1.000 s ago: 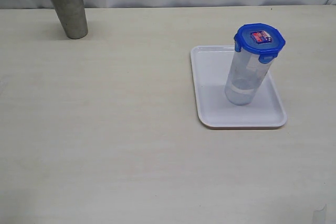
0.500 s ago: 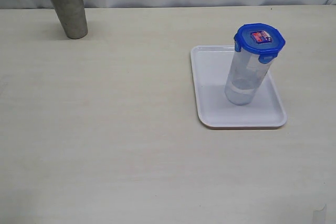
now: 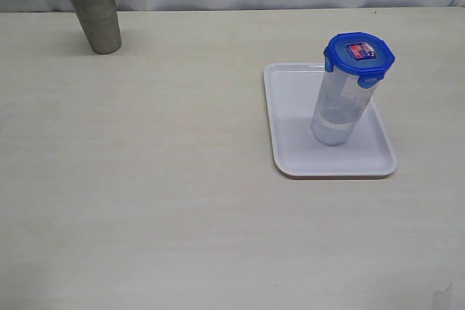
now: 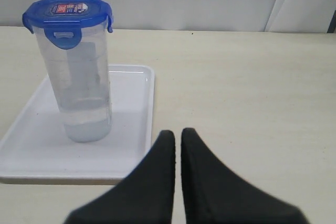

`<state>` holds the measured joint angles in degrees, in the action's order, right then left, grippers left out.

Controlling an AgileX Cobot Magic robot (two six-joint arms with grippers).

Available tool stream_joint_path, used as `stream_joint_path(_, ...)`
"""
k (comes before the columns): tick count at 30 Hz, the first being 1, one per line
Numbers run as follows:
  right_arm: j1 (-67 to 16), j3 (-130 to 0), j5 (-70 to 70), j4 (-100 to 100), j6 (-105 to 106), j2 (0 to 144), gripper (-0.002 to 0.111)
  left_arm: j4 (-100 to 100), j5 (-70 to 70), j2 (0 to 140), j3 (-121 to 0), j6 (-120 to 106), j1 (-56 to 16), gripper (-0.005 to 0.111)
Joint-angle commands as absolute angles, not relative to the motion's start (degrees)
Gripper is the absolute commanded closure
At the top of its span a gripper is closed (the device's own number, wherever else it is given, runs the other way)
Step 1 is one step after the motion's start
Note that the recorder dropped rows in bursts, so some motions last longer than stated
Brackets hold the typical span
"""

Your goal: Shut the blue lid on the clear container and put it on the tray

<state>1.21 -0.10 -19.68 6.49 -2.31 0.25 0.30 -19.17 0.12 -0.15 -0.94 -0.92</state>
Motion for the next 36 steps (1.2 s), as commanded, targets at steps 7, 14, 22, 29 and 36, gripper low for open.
stream_joint_path(7,1.1,0.0,-19.6,6.2,-2.4,0.0,0.104,6.7,-18.3,0.0,0.0,7.8,-1.4,0.107)
stream_joint_path(14,1.1,0.0,-19.6,6.2,-2.4,0.0,0.104,5.4,-18.3,0.0,0.0,7.8,-1.4,0.107)
stream_joint_path(22,1.1,0.0,-19.6,6.2,-2.4,0.0,0.104,5.4,-18.6,0.0,0.0,7.7,-1.4,0.107)
stream_joint_path(29,1.1,0.0,-19.6,6.2,-2.4,0.0,0.104,5.4,-18.6,0.0,0.0,7.7,-1.4,0.107)
stream_joint_path(36,1.1,0.0,-19.6,6.2,-2.4,0.0,0.104,5.4,-18.6,0.0,0.0,7.7,-1.4,0.107)
